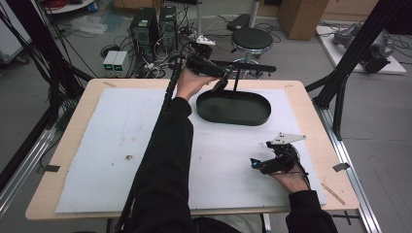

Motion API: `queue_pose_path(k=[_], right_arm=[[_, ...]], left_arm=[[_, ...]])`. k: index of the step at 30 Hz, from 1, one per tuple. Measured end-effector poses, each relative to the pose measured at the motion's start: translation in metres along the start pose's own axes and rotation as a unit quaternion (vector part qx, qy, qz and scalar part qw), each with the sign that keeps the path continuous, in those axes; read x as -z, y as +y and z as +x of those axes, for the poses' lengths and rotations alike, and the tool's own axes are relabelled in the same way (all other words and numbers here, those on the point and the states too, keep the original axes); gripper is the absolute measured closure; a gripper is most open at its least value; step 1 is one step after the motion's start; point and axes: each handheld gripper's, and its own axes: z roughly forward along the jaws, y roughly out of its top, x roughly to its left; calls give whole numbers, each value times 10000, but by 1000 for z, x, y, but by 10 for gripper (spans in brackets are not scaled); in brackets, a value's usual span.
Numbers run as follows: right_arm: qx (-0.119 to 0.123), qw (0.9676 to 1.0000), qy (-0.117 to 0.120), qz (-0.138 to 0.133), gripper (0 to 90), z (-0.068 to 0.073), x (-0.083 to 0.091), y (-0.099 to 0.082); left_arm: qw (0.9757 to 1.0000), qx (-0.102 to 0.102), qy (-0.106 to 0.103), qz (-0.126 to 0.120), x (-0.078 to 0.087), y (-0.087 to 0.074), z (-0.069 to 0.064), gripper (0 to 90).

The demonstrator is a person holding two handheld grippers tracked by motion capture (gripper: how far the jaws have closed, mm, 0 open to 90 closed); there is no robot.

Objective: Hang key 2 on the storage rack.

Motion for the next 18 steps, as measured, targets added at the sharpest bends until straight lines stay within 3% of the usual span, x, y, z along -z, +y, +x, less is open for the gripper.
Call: queue_pose_path(k=[6,10,15,18], right_arm=[[-21,10000,-7,27,9,1,0,0],[-16,10000,-13,42,9,1,-1,0],[23,10000,-15,52,9,3,-2,0],[16,10000,-28,48,9,2,-1,0]], left_arm=[[9995,-107,-95,-265,30,-10,0,51],[9993,5,-147,-351,44,-24,3,51],[9986,195,-399,-296,56,-40,12,17],[9984,276,-393,-292,63,-48,15,17]])
